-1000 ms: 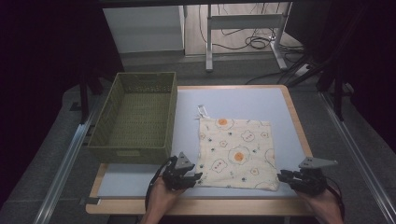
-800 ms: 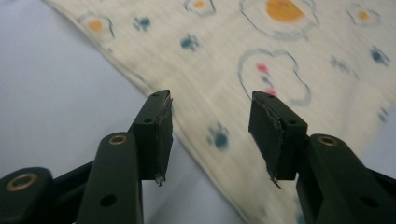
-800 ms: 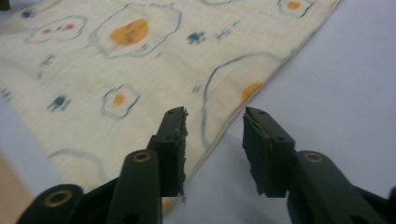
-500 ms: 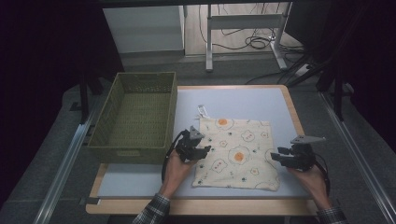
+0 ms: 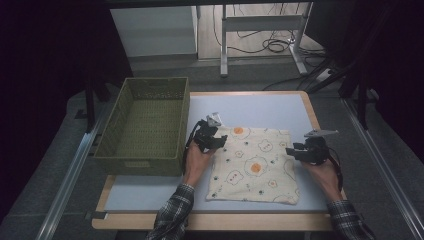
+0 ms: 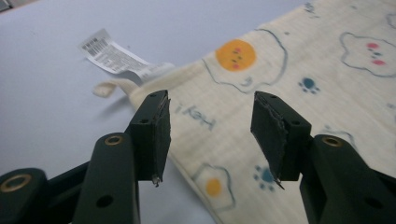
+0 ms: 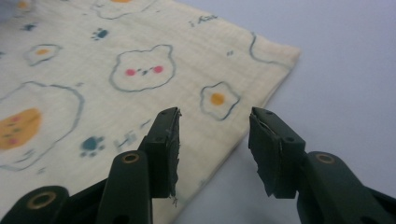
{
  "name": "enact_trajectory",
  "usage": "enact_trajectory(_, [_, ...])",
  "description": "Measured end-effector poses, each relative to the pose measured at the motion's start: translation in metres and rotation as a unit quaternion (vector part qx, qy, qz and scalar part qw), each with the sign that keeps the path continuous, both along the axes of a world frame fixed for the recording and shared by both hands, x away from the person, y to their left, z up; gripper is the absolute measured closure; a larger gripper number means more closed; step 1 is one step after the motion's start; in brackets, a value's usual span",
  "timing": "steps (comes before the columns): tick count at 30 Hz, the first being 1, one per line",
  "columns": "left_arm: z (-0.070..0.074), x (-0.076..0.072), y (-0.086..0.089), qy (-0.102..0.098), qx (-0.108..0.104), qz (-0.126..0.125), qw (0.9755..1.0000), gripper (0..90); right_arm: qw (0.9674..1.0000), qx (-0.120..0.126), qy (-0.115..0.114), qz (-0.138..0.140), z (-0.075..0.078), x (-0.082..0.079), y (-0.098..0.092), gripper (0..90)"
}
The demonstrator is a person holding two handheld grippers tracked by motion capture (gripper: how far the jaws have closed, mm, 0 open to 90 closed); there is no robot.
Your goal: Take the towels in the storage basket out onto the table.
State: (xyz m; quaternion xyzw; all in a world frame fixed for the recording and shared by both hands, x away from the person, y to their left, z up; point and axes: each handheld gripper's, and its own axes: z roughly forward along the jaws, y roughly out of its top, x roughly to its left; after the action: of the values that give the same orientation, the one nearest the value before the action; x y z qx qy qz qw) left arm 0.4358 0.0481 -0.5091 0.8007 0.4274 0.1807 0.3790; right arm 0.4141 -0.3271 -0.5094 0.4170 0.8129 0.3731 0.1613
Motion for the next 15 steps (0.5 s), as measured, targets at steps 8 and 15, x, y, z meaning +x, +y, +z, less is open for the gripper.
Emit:
enact_trajectory(8, [-0.008,0.022,0.004,-0.002,0.014,0.03,0.9995,52.1,0.9994,0.012,-0.003,-0.033,0.0,0.031,-0.002,55.1])
enact_trajectory(15, [-0.016,0.037,0.01,0.003,0.015,0.044,0.9989,59.3,0.9989,0.012,-0.011,-0.044,0.004,0.058,-0.005,61.7])
